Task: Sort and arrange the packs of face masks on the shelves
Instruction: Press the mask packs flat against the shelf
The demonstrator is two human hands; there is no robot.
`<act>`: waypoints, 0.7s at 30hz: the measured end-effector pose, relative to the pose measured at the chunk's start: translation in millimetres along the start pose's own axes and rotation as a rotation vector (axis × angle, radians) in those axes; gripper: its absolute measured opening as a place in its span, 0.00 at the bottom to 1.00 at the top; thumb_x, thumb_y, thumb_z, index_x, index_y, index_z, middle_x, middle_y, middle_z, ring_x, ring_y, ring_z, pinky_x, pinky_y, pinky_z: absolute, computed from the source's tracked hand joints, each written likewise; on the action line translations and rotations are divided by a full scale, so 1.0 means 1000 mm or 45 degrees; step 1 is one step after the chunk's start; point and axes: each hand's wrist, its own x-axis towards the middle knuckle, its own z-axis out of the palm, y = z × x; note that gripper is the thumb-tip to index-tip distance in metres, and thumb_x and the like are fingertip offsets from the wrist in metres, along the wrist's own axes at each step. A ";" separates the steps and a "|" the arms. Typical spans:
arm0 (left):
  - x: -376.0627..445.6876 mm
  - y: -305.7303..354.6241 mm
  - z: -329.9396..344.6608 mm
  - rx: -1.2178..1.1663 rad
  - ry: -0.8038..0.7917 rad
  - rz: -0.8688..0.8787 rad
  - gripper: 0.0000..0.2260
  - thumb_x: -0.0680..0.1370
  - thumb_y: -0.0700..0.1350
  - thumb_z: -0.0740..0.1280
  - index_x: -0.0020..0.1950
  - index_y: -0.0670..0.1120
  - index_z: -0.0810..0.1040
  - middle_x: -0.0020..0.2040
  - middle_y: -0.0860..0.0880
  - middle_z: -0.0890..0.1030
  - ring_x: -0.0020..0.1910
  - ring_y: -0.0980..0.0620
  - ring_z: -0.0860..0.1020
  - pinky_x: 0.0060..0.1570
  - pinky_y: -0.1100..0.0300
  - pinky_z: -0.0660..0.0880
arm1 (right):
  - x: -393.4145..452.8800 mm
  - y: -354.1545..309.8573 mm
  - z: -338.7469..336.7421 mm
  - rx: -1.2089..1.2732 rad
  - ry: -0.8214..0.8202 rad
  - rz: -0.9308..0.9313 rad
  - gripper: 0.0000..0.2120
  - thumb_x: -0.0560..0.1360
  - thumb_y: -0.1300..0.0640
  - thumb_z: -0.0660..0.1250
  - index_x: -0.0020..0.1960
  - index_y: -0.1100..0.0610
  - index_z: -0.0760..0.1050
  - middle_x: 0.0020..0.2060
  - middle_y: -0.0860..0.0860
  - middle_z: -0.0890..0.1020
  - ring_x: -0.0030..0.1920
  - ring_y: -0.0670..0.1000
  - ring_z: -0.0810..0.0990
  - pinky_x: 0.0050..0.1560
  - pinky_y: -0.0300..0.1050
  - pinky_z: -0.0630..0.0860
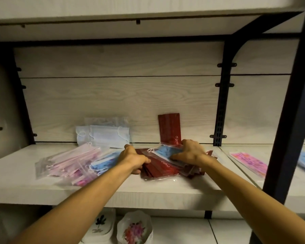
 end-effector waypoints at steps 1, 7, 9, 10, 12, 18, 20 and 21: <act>0.003 -0.001 0.001 -0.029 0.010 -0.001 0.22 0.69 0.44 0.79 0.55 0.42 0.70 0.43 0.44 0.81 0.34 0.51 0.79 0.24 0.62 0.73 | 0.001 -0.001 -0.001 0.022 0.016 0.017 0.22 0.68 0.40 0.77 0.50 0.55 0.77 0.43 0.51 0.81 0.42 0.51 0.79 0.39 0.44 0.77; 0.021 -0.006 -0.018 -0.061 0.010 0.042 0.07 0.70 0.44 0.75 0.42 0.43 0.80 0.42 0.44 0.83 0.34 0.48 0.78 0.27 0.63 0.70 | 0.000 -0.002 -0.013 0.239 0.043 0.121 0.13 0.69 0.50 0.78 0.49 0.56 0.82 0.38 0.49 0.83 0.37 0.47 0.81 0.33 0.40 0.76; 0.022 -0.006 -0.027 0.027 0.031 0.063 0.06 0.70 0.45 0.74 0.38 0.43 0.82 0.38 0.46 0.84 0.34 0.47 0.79 0.29 0.62 0.73 | -0.004 -0.003 -0.016 0.262 0.079 0.130 0.11 0.70 0.50 0.78 0.47 0.55 0.82 0.40 0.51 0.84 0.39 0.49 0.82 0.37 0.44 0.79; 0.021 -0.007 -0.031 0.130 0.046 0.086 0.07 0.69 0.47 0.73 0.38 0.43 0.84 0.38 0.47 0.85 0.35 0.47 0.81 0.33 0.61 0.76 | -0.005 -0.004 -0.016 0.279 0.105 0.133 0.10 0.70 0.50 0.78 0.46 0.55 0.82 0.40 0.51 0.84 0.40 0.51 0.82 0.38 0.47 0.80; 0.019 -0.009 -0.038 0.326 0.101 0.152 0.07 0.70 0.48 0.70 0.39 0.45 0.84 0.38 0.48 0.85 0.41 0.45 0.83 0.40 0.57 0.77 | -0.008 -0.007 -0.018 0.302 0.154 0.135 0.09 0.70 0.50 0.77 0.45 0.54 0.81 0.40 0.51 0.84 0.40 0.51 0.83 0.38 0.47 0.80; 0.020 -0.014 -0.061 0.196 0.112 0.225 0.08 0.73 0.44 0.67 0.46 0.43 0.85 0.42 0.43 0.86 0.45 0.40 0.84 0.44 0.51 0.80 | -0.016 -0.018 -0.026 0.365 0.226 0.168 0.10 0.70 0.49 0.75 0.47 0.53 0.81 0.40 0.51 0.85 0.41 0.53 0.84 0.44 0.52 0.84; 0.024 -0.018 -0.071 -0.040 0.055 0.179 0.08 0.73 0.40 0.68 0.46 0.38 0.84 0.42 0.39 0.86 0.44 0.40 0.85 0.48 0.46 0.81 | -0.021 -0.022 -0.028 0.475 0.234 0.160 0.10 0.71 0.50 0.75 0.47 0.54 0.81 0.40 0.52 0.85 0.41 0.53 0.84 0.41 0.50 0.84; 0.023 -0.019 -0.076 -0.149 0.036 0.155 0.07 0.73 0.38 0.67 0.45 0.37 0.84 0.43 0.37 0.85 0.43 0.40 0.85 0.48 0.44 0.81 | -0.024 -0.025 -0.030 0.543 0.230 0.151 0.10 0.71 0.51 0.75 0.46 0.56 0.80 0.40 0.52 0.85 0.40 0.53 0.84 0.36 0.46 0.82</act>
